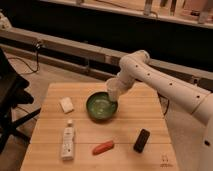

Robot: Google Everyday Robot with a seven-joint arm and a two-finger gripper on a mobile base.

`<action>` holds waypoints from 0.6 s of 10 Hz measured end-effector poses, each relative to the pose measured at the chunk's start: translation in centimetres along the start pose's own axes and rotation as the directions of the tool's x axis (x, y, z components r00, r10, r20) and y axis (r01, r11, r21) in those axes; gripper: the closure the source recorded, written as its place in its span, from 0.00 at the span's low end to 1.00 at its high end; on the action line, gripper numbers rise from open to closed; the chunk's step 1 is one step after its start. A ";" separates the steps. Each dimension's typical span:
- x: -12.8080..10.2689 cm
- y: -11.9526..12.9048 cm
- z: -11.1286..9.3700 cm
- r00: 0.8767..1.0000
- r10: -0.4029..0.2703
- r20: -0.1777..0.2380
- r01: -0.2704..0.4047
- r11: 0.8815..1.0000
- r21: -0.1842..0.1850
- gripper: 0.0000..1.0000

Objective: Place the ceramic cup in the ceramic bowl

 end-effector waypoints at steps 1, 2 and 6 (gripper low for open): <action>-0.3 -0.1 0.2 1.000 0.000 0.001 0.000 1.000 -0.005 0.98; -0.1 0.0 0.4 1.000 0.002 0.001 -0.002 1.000 -0.010 0.98; -0.2 0.3 0.7 1.000 -0.009 0.000 0.009 1.000 -0.028 0.98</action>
